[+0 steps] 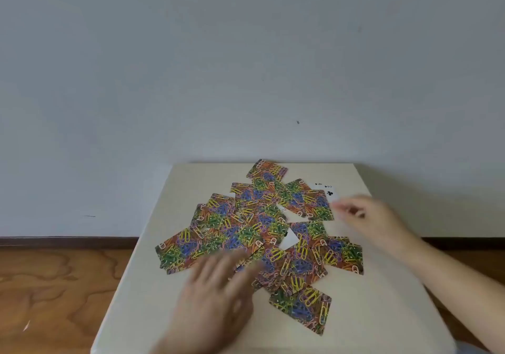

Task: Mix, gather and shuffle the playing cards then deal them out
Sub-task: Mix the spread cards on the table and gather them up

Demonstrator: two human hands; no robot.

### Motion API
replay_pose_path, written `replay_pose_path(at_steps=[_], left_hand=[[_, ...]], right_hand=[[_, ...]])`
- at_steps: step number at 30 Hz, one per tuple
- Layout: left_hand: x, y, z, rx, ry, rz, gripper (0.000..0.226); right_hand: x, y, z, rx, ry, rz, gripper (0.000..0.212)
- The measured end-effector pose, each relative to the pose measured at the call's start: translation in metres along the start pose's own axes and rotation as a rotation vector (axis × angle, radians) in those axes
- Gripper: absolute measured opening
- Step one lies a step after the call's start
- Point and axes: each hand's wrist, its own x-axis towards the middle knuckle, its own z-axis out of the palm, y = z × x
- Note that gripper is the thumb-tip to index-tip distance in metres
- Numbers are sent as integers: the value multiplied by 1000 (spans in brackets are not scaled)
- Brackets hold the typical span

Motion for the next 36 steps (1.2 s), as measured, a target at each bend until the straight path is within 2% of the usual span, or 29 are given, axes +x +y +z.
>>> replay_pose_path(at_steps=[1,4,7,10,14,17,21,24,29,33,36], left_hand=[[12,-13,4,59,-69,-52,43],[34,-54,1,179,-309,-333,62],[33,-76,18,171,-390,-416,71],[42,-77,23,150,-417,-426,67],[48,-74,25,135,-387,-443,61],[48,-69,19,118,-293,-410,60],[43,-63,14,90,-145,-209,47],[40,-62,15,47,-152,-86,40],[39,-64,15,14,-189,-23,40],[40,-66,16,17,-219,-30,43],[40,-66,16,10,-234,-51,43]], right_hand=[[23,10,-3,-34,7,42,24],[78,18,-9,-158,-139,191,46],[109,21,1,-321,-303,238,63],[126,18,2,-382,-392,284,56],[128,18,1,-414,-418,274,43],[125,16,4,-477,-383,306,50],[114,10,8,-501,-377,365,51],[103,7,13,-485,-327,392,48],[83,3,12,-331,-302,437,78],[70,-7,18,-509,-310,495,87],[68,-20,24,-530,-340,539,90]])
